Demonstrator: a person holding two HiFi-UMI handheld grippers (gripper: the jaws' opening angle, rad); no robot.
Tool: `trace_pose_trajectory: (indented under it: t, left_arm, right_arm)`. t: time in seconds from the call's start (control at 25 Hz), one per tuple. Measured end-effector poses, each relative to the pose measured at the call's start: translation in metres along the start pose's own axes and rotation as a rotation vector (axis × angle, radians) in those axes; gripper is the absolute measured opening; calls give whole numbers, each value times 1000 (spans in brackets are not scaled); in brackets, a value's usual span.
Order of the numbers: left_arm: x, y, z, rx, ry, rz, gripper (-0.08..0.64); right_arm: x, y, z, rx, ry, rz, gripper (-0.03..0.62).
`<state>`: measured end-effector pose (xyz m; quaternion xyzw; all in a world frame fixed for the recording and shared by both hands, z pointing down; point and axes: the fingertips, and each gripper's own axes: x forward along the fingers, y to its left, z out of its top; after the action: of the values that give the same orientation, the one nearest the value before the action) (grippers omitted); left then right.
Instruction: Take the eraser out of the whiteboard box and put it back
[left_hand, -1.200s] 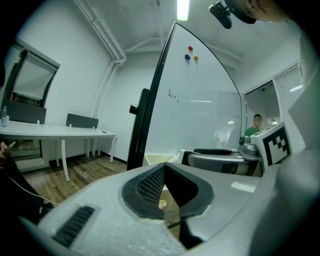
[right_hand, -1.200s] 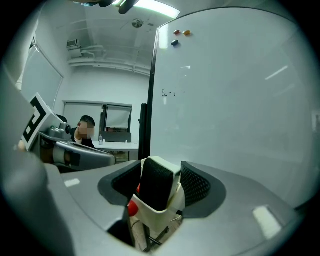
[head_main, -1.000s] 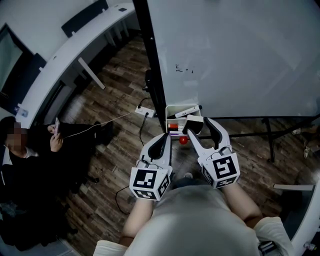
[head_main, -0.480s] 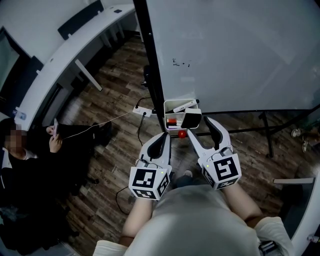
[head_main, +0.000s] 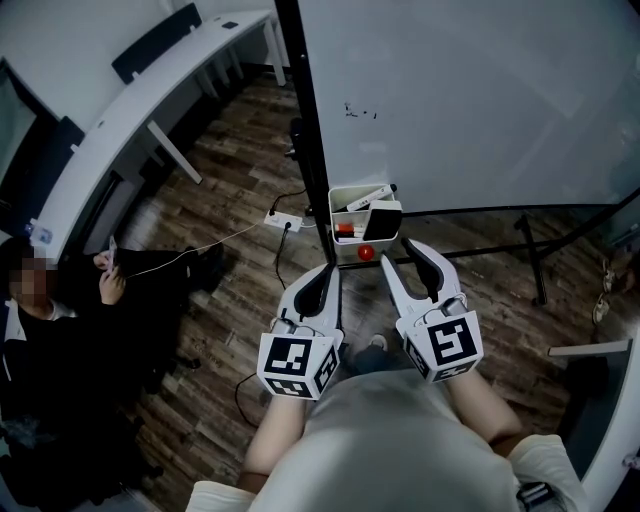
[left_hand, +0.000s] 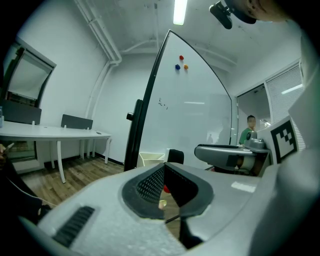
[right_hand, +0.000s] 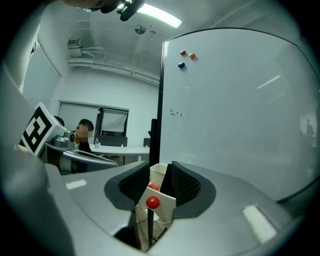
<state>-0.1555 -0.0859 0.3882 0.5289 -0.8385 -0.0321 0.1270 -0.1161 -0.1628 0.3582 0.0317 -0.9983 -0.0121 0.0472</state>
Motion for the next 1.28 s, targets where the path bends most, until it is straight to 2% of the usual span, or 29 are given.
trace_pose_trajectory:
  t: [0.6,1.28]
  left_arm:
    - [-44,-14,-10,11,-3,-43,5]
    - [-89,-32,-28,-6,-5,-77,5]
  right_arm:
    - [-42,31,-3,8,-12,-73,6]
    - [-90,65,-13,46,-8,-124,0]
